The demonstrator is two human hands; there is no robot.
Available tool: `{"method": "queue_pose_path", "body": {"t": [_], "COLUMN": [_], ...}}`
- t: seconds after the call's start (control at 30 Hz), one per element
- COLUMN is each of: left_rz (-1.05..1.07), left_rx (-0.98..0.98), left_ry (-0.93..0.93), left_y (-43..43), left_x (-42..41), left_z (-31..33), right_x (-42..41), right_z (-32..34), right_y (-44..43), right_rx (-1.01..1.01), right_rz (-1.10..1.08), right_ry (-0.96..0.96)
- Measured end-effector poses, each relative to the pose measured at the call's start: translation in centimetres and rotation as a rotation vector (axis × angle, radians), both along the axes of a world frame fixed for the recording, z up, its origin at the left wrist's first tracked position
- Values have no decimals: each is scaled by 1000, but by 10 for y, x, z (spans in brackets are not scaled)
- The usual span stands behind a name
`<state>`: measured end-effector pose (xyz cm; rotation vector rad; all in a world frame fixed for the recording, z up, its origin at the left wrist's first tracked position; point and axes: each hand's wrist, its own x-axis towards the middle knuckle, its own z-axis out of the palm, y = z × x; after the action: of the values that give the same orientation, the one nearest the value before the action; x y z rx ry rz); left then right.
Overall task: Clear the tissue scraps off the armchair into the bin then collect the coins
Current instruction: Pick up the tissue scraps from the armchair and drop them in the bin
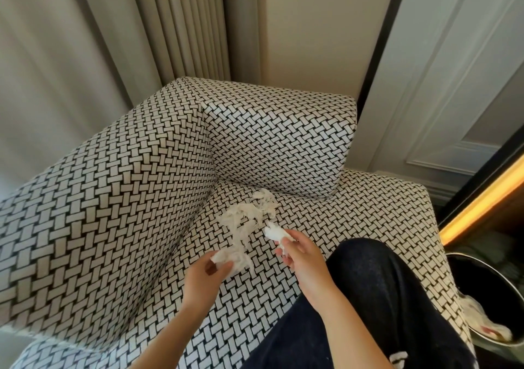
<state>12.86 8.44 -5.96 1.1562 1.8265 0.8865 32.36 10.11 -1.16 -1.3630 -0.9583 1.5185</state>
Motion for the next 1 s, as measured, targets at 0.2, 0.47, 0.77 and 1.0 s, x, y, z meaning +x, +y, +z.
{"method": "queue_pose_path", "body": {"t": [0.2, 0.47, 0.77, 1.0], "left_rz": [33, -41, -267, -465], "left_rx": [34, 109, 193, 83], "left_ry": [-244, -439, -427, -645], "left_y": [-13, -11, -7, 1], "left_x": [10, 42, 113, 182], "left_z": [16, 50, 82, 105], "right_x": [1, 1, 34, 106], "right_z": [3, 11, 26, 48], "right_y": [-4, -19, -33, -50], "right_rx": [2, 50, 152, 235], "right_rz": [-2, -50, -297, -493], "right_ry": [-6, 138, 264, 280]}}
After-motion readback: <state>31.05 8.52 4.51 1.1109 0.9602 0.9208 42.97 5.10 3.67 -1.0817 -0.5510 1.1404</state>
